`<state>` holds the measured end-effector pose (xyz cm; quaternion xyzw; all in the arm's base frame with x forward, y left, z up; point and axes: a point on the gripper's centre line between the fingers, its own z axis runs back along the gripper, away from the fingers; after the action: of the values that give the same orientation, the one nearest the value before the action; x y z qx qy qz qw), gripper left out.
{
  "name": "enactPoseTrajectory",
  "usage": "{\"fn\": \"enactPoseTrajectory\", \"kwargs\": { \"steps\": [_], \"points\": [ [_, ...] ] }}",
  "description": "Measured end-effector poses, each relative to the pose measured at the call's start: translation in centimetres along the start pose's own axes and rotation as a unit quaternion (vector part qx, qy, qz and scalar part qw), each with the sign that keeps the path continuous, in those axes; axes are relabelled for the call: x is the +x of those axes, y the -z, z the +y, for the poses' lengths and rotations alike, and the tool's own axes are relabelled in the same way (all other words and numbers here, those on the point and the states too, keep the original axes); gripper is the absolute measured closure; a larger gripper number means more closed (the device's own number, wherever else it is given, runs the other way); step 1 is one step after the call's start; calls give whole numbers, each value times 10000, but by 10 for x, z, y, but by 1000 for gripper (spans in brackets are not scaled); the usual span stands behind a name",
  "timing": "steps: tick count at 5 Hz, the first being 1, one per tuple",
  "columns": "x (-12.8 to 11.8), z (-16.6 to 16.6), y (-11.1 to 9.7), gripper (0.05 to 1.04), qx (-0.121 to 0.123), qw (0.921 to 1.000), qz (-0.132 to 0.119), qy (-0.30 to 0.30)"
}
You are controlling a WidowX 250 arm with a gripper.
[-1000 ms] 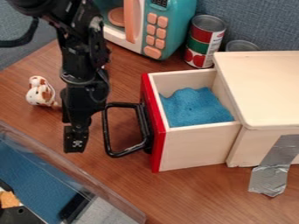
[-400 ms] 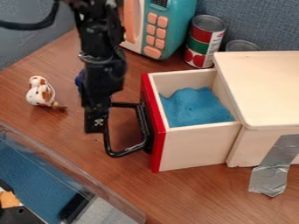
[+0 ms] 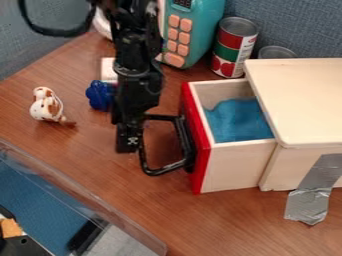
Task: Closed the drawer
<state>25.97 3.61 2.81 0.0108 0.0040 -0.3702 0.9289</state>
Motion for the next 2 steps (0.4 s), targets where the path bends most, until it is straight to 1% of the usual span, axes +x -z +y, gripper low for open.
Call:
{"fn": "enactPoseTrajectory", "kwargs": {
  "steps": [1,2],
  "points": [
    [15,2,6,83,-23,10000,-42,29],
    [31,6,7,83,-32,9999,-156,6]
  ]
}}
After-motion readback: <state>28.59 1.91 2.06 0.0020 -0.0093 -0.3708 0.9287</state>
